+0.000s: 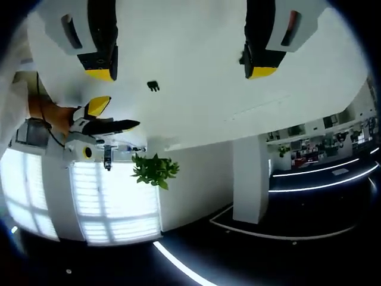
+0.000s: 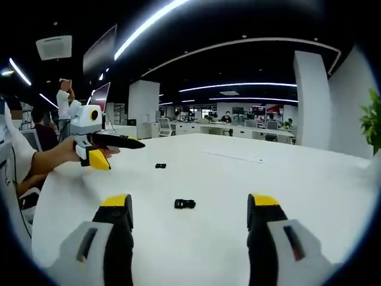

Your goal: Snap the two parts of the plastic buckle together until the buckle closes and remains connected.

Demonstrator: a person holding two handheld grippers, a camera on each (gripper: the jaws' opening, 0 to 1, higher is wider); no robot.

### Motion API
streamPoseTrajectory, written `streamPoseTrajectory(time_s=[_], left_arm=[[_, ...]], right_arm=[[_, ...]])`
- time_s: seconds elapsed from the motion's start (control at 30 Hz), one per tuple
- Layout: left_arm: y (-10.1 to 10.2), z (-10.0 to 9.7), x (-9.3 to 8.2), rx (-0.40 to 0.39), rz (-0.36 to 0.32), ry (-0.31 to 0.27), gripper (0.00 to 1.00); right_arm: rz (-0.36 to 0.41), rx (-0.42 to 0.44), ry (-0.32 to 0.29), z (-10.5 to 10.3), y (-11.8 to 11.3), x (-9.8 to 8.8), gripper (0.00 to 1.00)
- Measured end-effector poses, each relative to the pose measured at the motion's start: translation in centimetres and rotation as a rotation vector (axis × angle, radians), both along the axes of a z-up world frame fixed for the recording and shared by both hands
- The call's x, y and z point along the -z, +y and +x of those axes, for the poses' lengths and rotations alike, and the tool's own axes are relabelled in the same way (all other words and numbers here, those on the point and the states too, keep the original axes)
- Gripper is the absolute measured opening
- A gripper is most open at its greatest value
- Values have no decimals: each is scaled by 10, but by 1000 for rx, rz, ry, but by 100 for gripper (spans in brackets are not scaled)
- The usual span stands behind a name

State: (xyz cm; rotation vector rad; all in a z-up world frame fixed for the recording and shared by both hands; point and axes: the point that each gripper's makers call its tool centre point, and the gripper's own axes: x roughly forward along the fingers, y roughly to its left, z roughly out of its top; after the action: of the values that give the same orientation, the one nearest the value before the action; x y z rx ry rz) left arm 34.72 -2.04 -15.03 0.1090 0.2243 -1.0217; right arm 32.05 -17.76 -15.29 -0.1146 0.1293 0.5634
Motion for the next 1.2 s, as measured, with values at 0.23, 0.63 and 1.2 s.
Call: streamPoseTrajectory(time_s=[0.23,0.63,1.2], left_arm=[[-12,-3,3,36,0,16,88],[-24,-4,5,65,2,27,88],[-44,-7,21,113,49,56,88]], right_arm=[[-14,6,4,1,-4,3,78],[-10,15,-12,0,-6,-1,78],[-16,64,-47,0,-18,-9,79]])
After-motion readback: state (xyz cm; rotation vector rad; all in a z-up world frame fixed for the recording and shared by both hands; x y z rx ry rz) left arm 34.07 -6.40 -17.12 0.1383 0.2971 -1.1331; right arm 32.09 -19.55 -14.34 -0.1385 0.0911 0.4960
